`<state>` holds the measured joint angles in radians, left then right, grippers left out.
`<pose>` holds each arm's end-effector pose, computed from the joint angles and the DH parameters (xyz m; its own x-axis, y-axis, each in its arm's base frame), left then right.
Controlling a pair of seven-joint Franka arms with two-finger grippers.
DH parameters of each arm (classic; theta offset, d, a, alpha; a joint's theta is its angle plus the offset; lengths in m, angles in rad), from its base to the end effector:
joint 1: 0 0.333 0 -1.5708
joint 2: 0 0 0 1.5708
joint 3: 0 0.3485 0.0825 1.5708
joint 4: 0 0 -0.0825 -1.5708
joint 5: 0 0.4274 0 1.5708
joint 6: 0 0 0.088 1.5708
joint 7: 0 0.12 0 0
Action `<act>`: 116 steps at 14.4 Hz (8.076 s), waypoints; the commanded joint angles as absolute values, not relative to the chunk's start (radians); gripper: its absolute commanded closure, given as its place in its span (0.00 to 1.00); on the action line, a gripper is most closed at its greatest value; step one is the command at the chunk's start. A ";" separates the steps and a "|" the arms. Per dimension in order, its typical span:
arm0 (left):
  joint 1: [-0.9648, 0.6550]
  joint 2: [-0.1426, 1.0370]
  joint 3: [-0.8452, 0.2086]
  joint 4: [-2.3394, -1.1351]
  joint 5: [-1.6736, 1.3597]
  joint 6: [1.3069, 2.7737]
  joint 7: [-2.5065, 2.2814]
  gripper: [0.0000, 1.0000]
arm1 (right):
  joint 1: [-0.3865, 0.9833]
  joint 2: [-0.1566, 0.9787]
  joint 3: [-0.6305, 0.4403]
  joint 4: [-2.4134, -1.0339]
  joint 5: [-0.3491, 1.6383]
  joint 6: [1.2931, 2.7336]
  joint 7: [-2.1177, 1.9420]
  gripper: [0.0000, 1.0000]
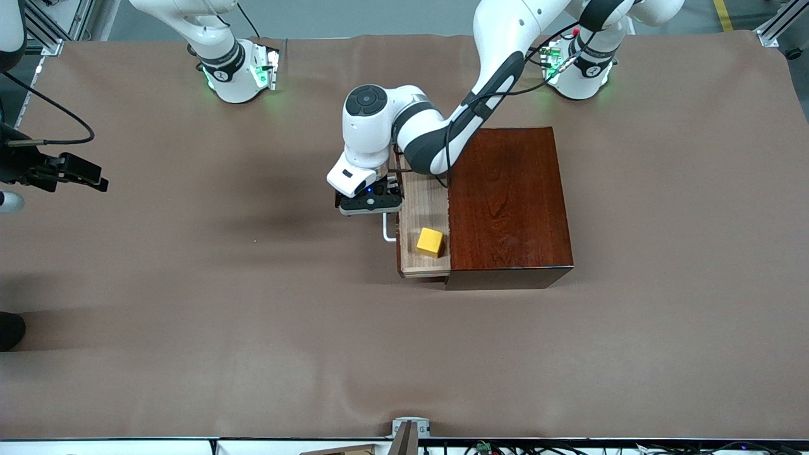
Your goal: Open drawer, take yellow block, close drawer
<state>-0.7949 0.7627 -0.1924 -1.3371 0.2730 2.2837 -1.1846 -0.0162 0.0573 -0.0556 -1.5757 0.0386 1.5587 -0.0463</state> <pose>0.4900 -0.6582 0.2895 0.9788 0.1146 0.1697 0.0914 -0.9861 0.1391 0.6117 -0.0384 0.6059 0.9971 -0.0250 -0.0724 -0.0279 -0.9989 -0.0387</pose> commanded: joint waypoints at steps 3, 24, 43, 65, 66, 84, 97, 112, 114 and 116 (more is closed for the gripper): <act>-0.838 0.834 -0.204 -1.275 0.244 2.447 -1.177 0.00 | -0.020 0.044 -0.051 -1.580 0.028 1.552 -0.054 0.00; -0.557 0.546 -0.202 -1.296 0.244 2.116 -1.132 0.00 | 0.008 0.044 -0.049 -1.578 0.037 1.551 -0.017 0.00; 0.011 0.295 -0.203 -1.440 0.025 1.698 -0.310 0.00 | 0.619 0.299 -0.041 -1.457 0.221 1.822 2.010 0.00; -0.012 0.000 -0.026 -1.525 -0.030 1.477 0.014 0.00 | 0.739 0.655 -0.044 -1.419 0.212 2.203 2.572 0.00; -0.012 0.000 -0.026 -1.522 -0.035 1.479 0.014 0.00 | 0.739 0.658 -0.044 -1.419 0.213 2.203 2.572 0.00; -0.028 0.049 -0.058 -1.499 -0.035 1.526 -0.008 0.00 | 0.756 0.608 -0.046 -1.410 0.212 2.201 2.537 0.79; -0.026 0.090 -0.058 -1.466 -0.028 1.537 -0.008 0.00 | 0.519 0.407 -0.051 -1.241 0.209 1.620 1.712 0.85; -0.300 0.213 -0.121 -1.459 -0.034 1.548 -0.588 0.00 | -0.201 0.290 -0.052 -1.508 0.077 1.681 0.015 1.00; -0.377 0.273 -0.121 -1.390 -0.034 1.548 -0.737 0.00 | -0.238 0.293 -0.052 -1.540 0.020 1.747 -0.066 1.00; -0.441 0.311 -0.124 -1.350 -0.037 1.548 -0.907 0.00 | -0.259 0.295 -0.051 -1.593 0.009 1.813 -0.067 1.00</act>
<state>-0.3952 0.2528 -0.1293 -1.4349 -0.0209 1.5664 -0.7794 -0.2411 0.3184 -0.0764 -1.5296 0.0396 1.7586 -0.0559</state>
